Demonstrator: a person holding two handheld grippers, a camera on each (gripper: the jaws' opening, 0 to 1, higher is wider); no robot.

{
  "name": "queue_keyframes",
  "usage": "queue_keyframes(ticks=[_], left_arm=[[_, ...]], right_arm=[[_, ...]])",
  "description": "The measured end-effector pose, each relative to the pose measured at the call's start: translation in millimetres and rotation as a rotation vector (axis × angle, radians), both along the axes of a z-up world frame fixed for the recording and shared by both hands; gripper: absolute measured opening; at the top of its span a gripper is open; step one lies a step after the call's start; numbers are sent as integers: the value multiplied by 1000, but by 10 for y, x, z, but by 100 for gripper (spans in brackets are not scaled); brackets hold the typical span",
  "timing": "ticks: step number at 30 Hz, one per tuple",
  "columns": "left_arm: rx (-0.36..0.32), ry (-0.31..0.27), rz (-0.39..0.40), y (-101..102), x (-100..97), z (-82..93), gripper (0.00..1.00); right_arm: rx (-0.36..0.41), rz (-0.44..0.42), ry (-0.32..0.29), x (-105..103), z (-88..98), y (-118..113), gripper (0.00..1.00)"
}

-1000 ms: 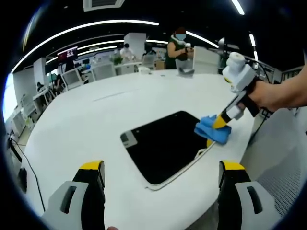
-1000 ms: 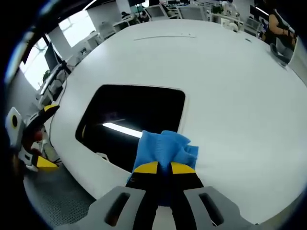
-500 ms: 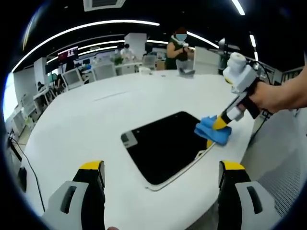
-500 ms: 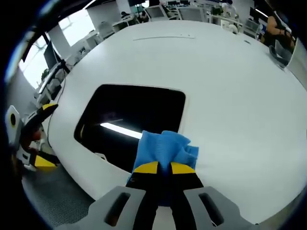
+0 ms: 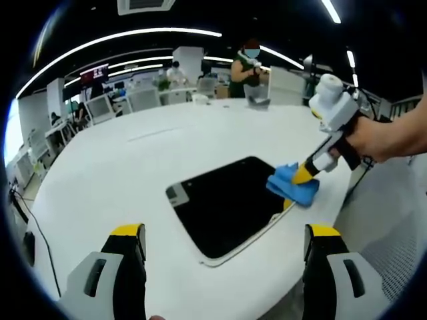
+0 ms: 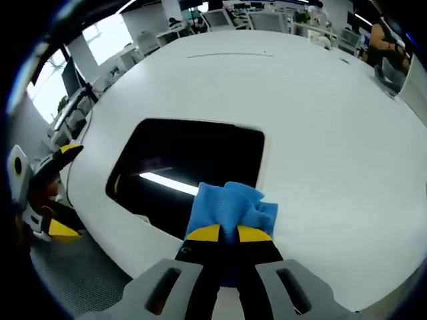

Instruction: Wipe the mirror surface with the cleaning cloth until all visible marks leave the cleaned area.

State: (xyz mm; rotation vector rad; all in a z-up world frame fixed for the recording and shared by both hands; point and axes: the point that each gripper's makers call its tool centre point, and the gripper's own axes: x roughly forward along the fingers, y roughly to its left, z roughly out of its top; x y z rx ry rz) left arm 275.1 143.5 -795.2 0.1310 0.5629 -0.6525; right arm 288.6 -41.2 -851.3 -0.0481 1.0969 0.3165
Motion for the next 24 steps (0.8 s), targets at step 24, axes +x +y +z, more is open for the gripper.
queue_keyframes(ticks=[24], left_arm=[[-10,16,-16,-2,-22,5,99]], right_arm=[[30,22,0,35,-3,508,2]])
